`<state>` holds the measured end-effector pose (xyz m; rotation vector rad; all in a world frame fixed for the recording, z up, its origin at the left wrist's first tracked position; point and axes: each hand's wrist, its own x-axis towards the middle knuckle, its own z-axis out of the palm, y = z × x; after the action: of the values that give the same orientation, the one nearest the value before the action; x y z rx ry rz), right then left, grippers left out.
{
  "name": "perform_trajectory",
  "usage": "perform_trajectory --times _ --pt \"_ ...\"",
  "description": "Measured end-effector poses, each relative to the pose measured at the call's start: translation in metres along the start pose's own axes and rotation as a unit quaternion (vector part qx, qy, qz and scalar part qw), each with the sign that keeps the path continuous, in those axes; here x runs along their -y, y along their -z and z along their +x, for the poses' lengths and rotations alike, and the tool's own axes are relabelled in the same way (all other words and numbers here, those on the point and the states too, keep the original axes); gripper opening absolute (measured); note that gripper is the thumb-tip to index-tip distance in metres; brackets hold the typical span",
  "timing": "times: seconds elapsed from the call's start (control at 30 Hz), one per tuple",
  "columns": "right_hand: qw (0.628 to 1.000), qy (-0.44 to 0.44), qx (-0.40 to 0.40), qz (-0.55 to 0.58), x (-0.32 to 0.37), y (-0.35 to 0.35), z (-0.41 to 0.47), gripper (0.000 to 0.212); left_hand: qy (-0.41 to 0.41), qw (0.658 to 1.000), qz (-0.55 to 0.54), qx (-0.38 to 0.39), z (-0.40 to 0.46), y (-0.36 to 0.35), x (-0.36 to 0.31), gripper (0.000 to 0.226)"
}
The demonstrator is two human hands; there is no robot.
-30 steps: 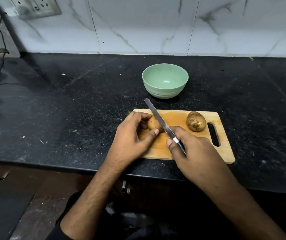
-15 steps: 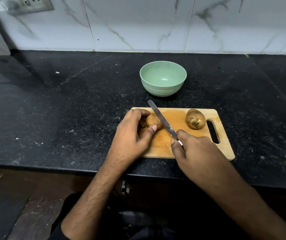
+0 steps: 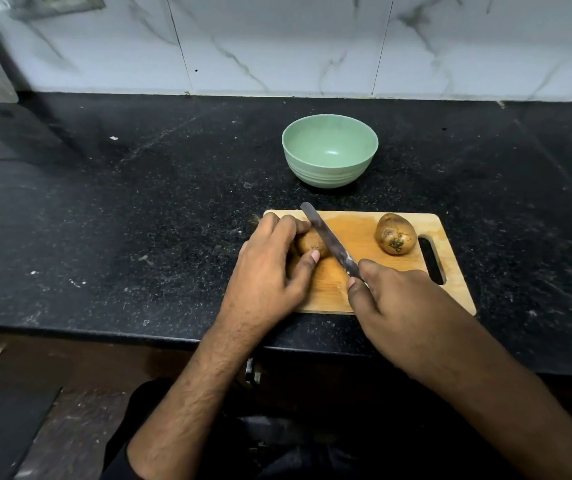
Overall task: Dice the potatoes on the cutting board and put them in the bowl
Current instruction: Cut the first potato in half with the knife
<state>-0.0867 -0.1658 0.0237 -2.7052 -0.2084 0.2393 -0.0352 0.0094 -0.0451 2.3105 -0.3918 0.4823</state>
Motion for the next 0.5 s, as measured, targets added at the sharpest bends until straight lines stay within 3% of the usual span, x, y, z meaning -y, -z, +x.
perform_trajectory --times 0.33,0.5 --pt "0.998 -0.020 0.043 -0.052 0.005 0.008 0.006 0.019 0.000 1.000 -0.026 0.001 0.003 0.000 0.008 0.029" --pt "0.996 -0.026 0.047 -0.075 0.012 0.002 0.014 0.028 -0.008 0.999 -0.039 -0.003 0.003 -0.002 0.008 0.031"
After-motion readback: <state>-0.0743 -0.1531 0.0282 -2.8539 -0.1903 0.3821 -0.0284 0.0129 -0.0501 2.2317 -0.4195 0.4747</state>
